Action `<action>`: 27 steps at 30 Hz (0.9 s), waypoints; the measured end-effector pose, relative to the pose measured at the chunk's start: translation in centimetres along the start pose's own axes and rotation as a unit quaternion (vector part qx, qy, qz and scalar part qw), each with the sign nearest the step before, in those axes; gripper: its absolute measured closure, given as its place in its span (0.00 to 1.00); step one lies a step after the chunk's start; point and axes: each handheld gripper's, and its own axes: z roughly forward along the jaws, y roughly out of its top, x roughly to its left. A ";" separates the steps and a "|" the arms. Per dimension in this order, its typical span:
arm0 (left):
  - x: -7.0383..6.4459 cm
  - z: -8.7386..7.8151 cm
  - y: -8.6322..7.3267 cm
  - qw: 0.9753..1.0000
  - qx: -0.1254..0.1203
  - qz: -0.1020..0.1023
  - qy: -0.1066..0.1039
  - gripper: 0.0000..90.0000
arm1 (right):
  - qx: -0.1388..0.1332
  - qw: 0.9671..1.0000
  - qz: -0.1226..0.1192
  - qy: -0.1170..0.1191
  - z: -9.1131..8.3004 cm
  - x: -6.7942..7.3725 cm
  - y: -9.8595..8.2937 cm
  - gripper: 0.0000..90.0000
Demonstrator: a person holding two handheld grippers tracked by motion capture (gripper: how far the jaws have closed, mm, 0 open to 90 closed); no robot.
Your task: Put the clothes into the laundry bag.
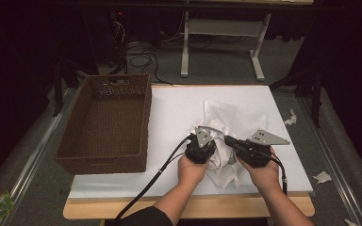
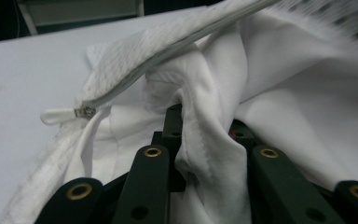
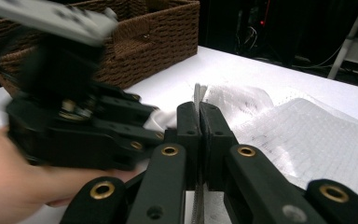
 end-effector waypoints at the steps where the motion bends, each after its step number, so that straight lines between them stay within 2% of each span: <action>1: 0.3 0.6 -0.3 1.000 0.005 -0.009 0.004 0.84 | -0.002 1.000 0.000 0.000 0.0 0.1 0.0 0.98; 4: 0.4 0.9 -0.1 1.000 0.004 -0.019 0.004 0.84 | -0.007 1.000 -0.006 0.002 -0.1 0.2 0.1 0.99; 5: 0.4 0.9 0.2 1.000 0.005 -0.011 0.017 0.85 | -0.016 1.000 -0.007 0.010 -0.3 0.5 0.4 0.99; 6: 0.4 0.9 0.2 1.000 0.005 -0.011 0.017 0.85 | -0.016 1.000 -0.007 0.010 -0.3 0.5 0.4 0.99; 7: 1.0 0.8 0.4 0.999 0.011 -0.015 0.032 0.86 | -0.022 1.000 -0.010 0.014 -0.5 0.7 0.6 0.99; 8: 1.0 0.8 0.4 0.999 0.011 -0.015 0.032 0.86 | -0.022 1.000 -0.010 0.014 -0.5 0.7 0.6 0.99; 9: 1.4 0.6 0.5 0.999 0.011 -0.019 0.039 0.86 | -0.027 0.999 -0.010 0.015 -0.7 0.8 0.7 0.99; 10: 2.0 -0.1 0.7 0.998 0.008 -0.014 0.055 0.86 | -0.029 0.999 -0.008 0.018 -0.8 0.9 0.8 0.99; 11: 2.4 -0.7 0.8 0.998 0.006 -0.010 0.061 0.86 | -0.031 0.999 -0.009 0.021 -0.9 0.9 0.8 0.99; 12: 2.4 -0.7 0.8 0.998 0.006 -0.010 0.061 0.86 | -0.033 0.999 -0.007 0.025 -0.9 0.9 0.8 0.99; 13: 2.8 -2.1 0.9 0.998 -0.004 -0.003 0.067 0.86 | -0.034 0.999 -0.005 0.027 -0.9 0.9 0.9 0.99; 14: 2.8 -2.1 0.9 0.998 -0.004 -0.003 0.067 0.86 | -0.034 0.999 -0.005 0.027 -0.9 0.9 0.9 0.99; 16: 2.6 -3.2 1.0 0.998 -0.011 0.011 0.065 0.86 | -0.034 0.999 -0.006 0.028 -0.8 1.0 0.9 0.99; 17: 2.0 -3.7 1.0 0.999 -0.016 0.009 0.051 0.86 | -0.030 0.999 -0.006 0.027 -0.5 1.1 0.8 0.99; 18: 2.0 -3.7 1.0 0.999 -0.016 0.009 0.051 0.86 | -0.030 0.999 -0.006 0.027 -0.5 1.1 0.8 0.99; 19: 1.6 -3.7 0.9 0.999 -0.017 0.007 0.042 0.86 | -0.026 0.999 -0.006 0.028 -0.3 1.2 0.8 0.99; 20: 1.1 -3.6 0.8 0.999 -0.018 0.007 0.032 0.86 | -0.026 0.999 -0.006 0.028 -0.3 1.2 0.8 0.99; 21: 0.0 -3.2 0.5 1.000 -0.023 0.005 0.008 0.86 | -0.028 0.999 -0.008 0.029 -0.2 1.4 0.8 0.99; 22: 0.0 -3.2 0.5 1.000 -0.023 0.005 0.008 0.86 | -0.029 0.999 -0.009 0.028 -0.2 1.5 0.9 0.99; 23: -0.7 -2.6 0.3 1.000 -0.023 0.001 -0.004 0.86 | -0.032 0.999 -0.013 0.027 -0.3 1.6 0.9 0.99; 24: -0.7 -2.6 0.3 1.000 -0.023 0.001 -0.004 0.86 | -0.032 0.999 -0.013 0.027 -0.3 1.6 0.9 0.99; 27: -1.0 -1.2 0.1 1.000 -0.013 -0.003 0.000 0.86 | -0.034 0.999 -0.012 0.033 -0.5 1.7 1.0 0.99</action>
